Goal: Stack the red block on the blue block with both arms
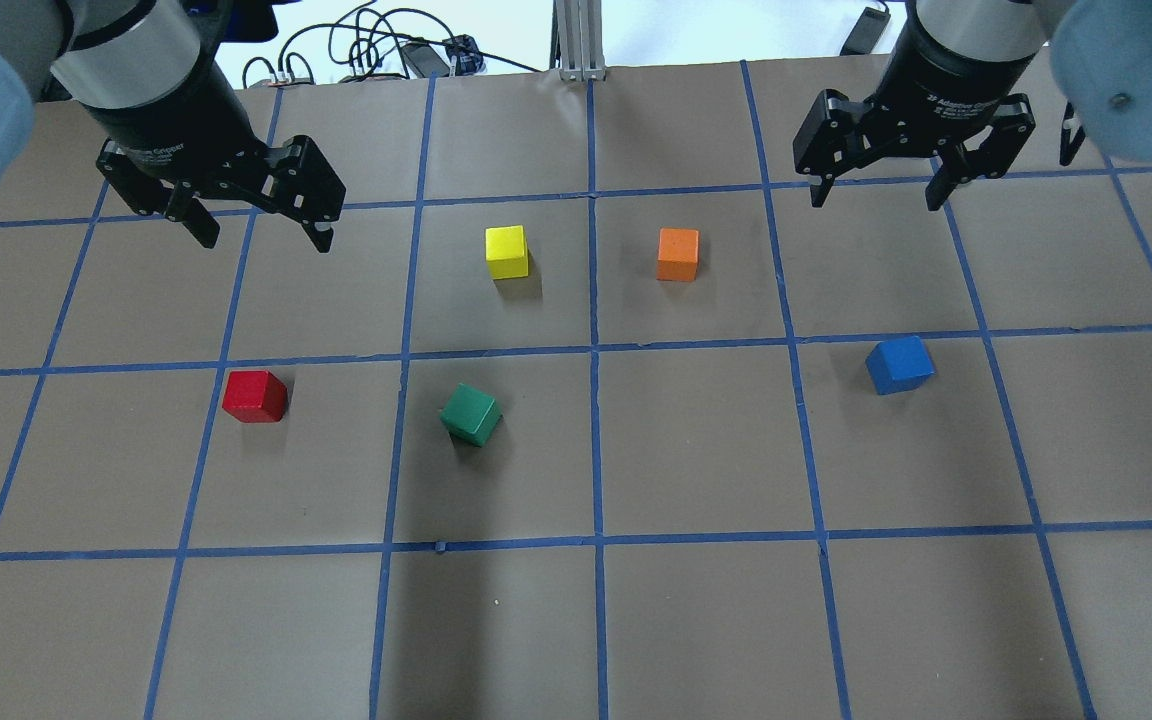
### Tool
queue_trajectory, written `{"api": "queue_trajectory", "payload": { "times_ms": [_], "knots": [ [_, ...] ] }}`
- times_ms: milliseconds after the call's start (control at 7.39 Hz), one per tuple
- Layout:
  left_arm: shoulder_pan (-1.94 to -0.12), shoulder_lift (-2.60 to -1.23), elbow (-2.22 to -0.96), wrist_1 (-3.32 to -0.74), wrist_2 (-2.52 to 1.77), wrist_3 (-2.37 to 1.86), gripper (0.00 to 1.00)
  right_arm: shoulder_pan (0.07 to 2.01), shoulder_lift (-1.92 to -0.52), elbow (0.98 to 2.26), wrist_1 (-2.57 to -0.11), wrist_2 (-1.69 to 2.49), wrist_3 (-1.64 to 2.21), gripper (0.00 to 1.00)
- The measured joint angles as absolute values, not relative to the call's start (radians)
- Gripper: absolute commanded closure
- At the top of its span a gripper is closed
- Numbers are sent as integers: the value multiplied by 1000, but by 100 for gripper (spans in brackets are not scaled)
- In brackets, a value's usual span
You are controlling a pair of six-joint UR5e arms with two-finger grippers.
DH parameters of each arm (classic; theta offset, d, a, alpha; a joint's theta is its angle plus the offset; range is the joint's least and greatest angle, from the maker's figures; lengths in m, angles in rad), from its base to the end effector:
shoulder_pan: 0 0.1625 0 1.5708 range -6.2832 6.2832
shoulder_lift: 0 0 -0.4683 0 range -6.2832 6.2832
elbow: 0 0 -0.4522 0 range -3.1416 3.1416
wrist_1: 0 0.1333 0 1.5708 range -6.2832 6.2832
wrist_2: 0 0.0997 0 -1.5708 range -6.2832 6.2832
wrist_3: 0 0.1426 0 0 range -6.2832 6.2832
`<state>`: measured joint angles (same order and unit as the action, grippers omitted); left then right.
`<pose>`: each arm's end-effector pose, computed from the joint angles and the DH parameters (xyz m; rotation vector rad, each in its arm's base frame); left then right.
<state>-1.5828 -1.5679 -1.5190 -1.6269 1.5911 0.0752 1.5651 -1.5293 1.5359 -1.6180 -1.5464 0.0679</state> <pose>-0.1370 -0.5481 0.5128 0.1361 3.1184 0.0032 0.1335 -0.5778 0.4890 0.1138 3.1133 -0.0620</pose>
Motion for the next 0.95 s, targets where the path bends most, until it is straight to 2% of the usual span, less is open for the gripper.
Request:
{"api": "queue_trajectory", "payload": {
  "times_ms": [406, 947],
  "knots": [
    [-1572, -1588, -1515, -1622, 1591, 84, 0, 1565, -1502, 1536, -1662, -1545, 67, 0],
    [-1458, -1705, -1533, -1533, 1581, 225, 0, 1565, -1494, 1541, -1713, -1542, 66, 0]
  ]
}}
